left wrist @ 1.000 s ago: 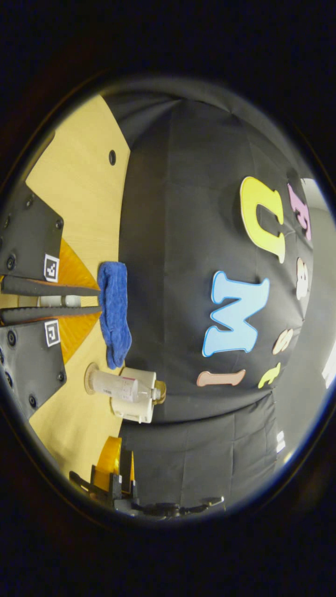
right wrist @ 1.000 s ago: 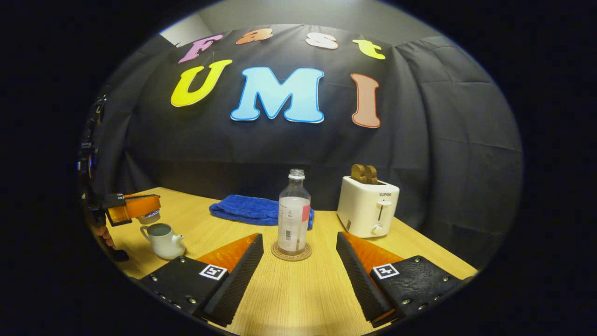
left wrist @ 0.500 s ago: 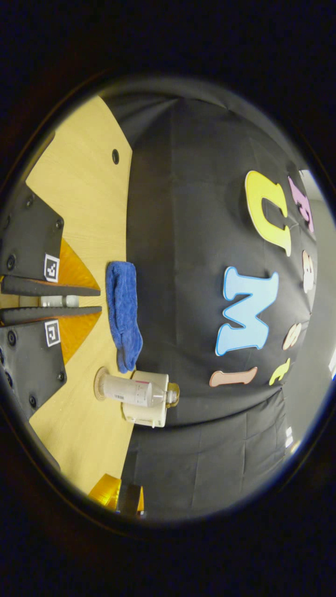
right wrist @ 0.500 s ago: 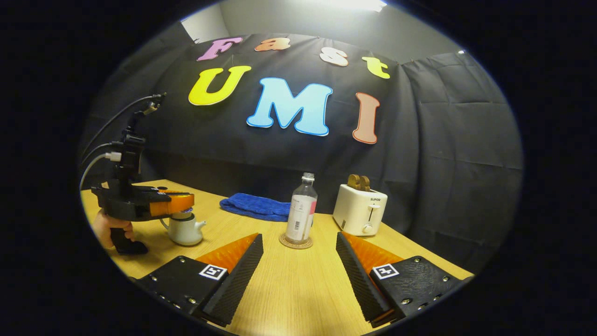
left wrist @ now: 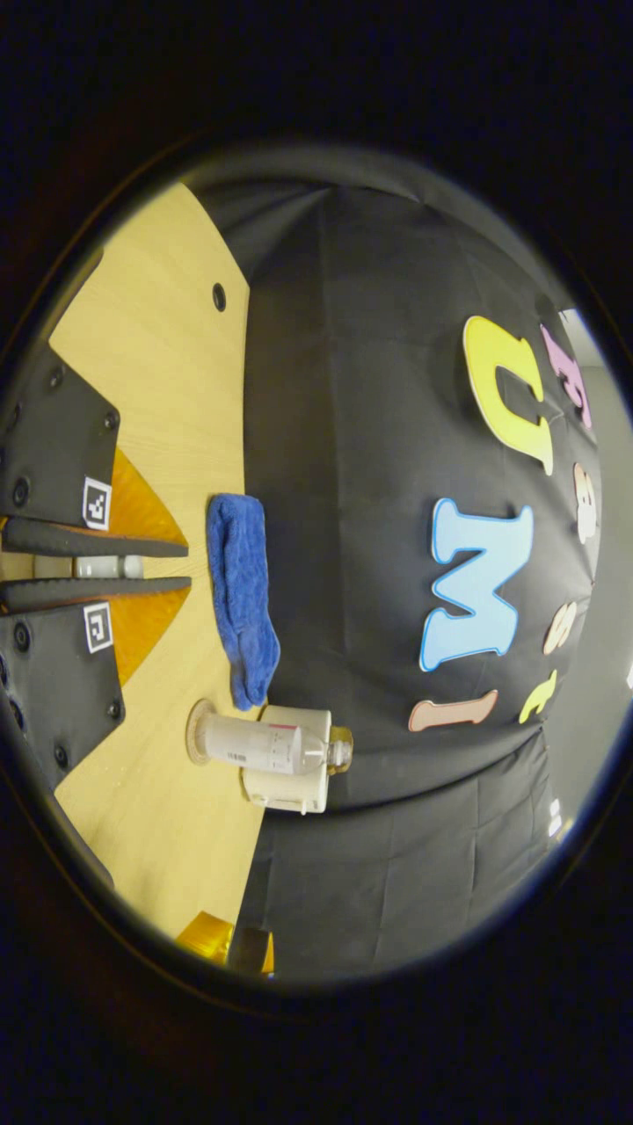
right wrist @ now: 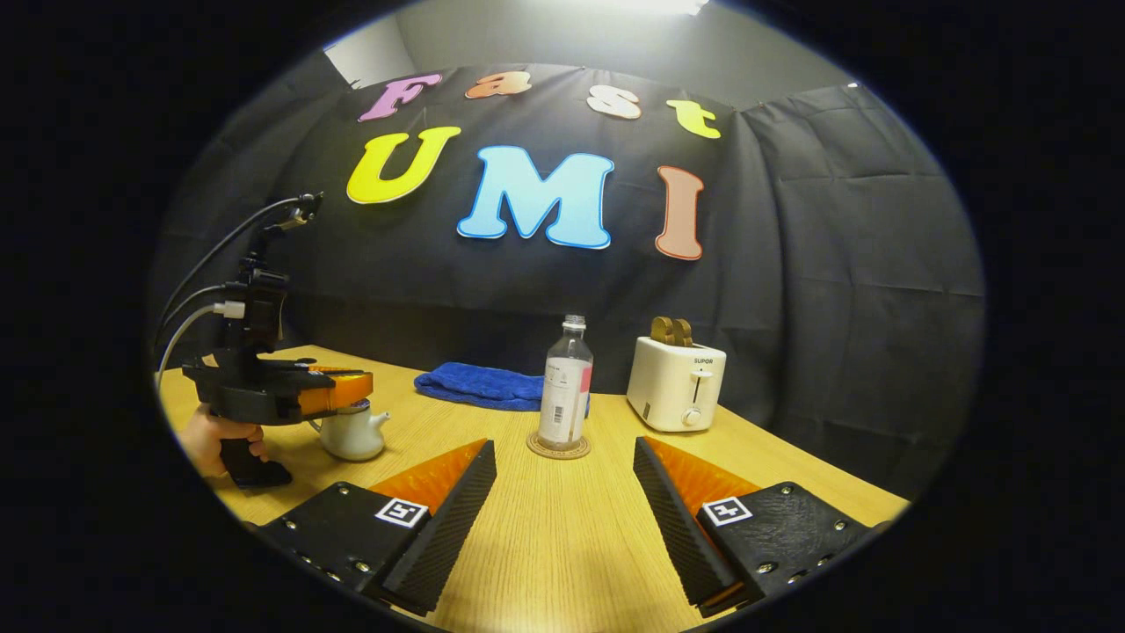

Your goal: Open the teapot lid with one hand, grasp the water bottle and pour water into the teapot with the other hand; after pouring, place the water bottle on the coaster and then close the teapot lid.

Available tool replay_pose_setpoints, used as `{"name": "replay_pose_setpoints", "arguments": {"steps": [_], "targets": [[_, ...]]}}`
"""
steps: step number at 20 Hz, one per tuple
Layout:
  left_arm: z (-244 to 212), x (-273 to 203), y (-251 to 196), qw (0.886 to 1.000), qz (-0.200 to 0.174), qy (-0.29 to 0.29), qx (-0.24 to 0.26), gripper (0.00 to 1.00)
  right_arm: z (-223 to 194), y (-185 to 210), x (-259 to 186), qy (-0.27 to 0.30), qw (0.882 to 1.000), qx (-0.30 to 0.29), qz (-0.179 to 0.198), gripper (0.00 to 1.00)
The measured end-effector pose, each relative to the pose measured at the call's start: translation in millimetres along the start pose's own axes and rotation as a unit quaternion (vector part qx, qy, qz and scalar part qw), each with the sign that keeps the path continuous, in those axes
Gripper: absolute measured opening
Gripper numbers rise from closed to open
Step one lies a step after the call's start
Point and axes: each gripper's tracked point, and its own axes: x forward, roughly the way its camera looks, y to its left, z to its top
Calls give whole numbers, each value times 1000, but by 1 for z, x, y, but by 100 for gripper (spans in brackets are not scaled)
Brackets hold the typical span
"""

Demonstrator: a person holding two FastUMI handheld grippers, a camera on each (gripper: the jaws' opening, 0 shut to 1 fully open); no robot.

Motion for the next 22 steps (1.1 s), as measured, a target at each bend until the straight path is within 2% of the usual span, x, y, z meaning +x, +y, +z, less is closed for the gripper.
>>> {"name": "replay_pose_setpoints", "arguments": {"steps": [6,10,12,13,15,20,22], "targets": [[4,-4,-7,1000,-3,1,-4,22,-5,-4,-4,5,1000,2,0,98],[18,-15,-7,1000,9,-20,2,32,-8,-4,-11,6,1000,-1,7,98],[20,-37,-10,999,16,-27,6,36,-10,-5,-14,2,1000,2,10,98],[21,-46,-15,999,14,-31,0,42,-11,-5,-16,1,1000,3,12,98],[21,-63,-21,999,18,-35,-9,45,-13,-4,-20,1,1000,-1,15,98],[9,-110,-35,999,37,-38,-6,63,-17,2,-33,-2,1000,4,28,98],[1,-121,-42,999,39,-33,-2,76,-21,9,-36,-1,999,9,38,98]]}}
